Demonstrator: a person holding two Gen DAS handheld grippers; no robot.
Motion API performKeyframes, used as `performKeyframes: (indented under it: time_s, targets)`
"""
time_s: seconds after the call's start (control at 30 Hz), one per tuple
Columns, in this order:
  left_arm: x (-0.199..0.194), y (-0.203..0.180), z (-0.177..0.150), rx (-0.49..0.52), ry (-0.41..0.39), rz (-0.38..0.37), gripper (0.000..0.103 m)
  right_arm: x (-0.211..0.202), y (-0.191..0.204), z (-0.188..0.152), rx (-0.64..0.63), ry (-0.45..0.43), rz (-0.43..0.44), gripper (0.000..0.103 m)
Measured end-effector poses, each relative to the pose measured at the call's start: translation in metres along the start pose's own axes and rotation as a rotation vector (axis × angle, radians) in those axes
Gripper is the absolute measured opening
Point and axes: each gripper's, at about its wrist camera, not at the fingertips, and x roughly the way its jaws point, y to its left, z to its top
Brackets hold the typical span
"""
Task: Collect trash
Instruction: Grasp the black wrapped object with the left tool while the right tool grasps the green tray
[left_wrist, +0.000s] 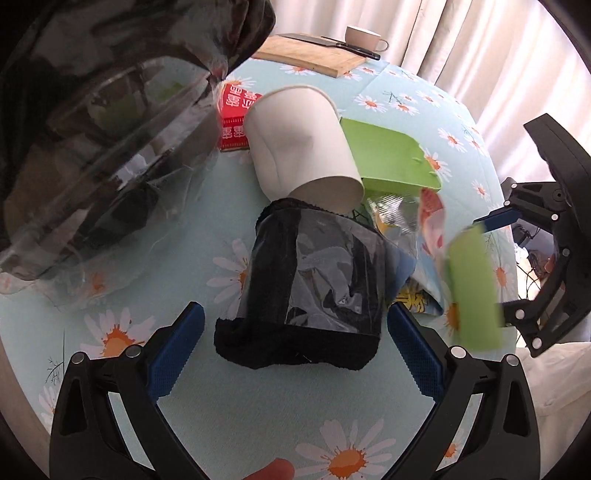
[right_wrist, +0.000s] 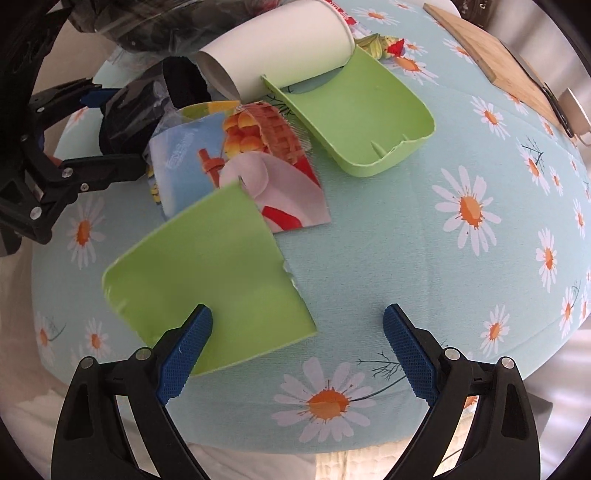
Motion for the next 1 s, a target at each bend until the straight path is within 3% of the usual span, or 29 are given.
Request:
performKeyframes:
  time_s: [0.13,0.37,0.63,0.87,0.93,1.0]
  targets:
    - [0.013,-0.014,-0.004,0.113,-0.038,0.09,0.099,0.001,0.002,-0.004,0.011,-0.021,0.002,0.096]
    - [0.016,-0.012,0.001,0.07,-0.069,0.105,0.099,-0.001,0.004,-0.015,0.039,-0.074,0.0,0.097]
    - [0.022,-0.014,0.013,0.059,-0.026,0.111,0.099,-0.007,-0.002,-0.022,0.051,-0.114,-0.001,0.097]
    - [0.022,-0.015,0.014,0.013,-0.025,0.142,0.099,-0.008,0.0,-0.022,0.065,-0.087,-0.011,0.096]
    - [0.022,-0.016,0.015,-0.001,-0.019,0.153,0.098,-0.009,0.006,-0.02,0.044,-0.066,-0.007,0.088]
    - [0.02,-0.018,0.014,-0.01,-0.017,0.156,0.095,-0.018,0.011,-0.022,0.016,-0.075,0.006,0.049]
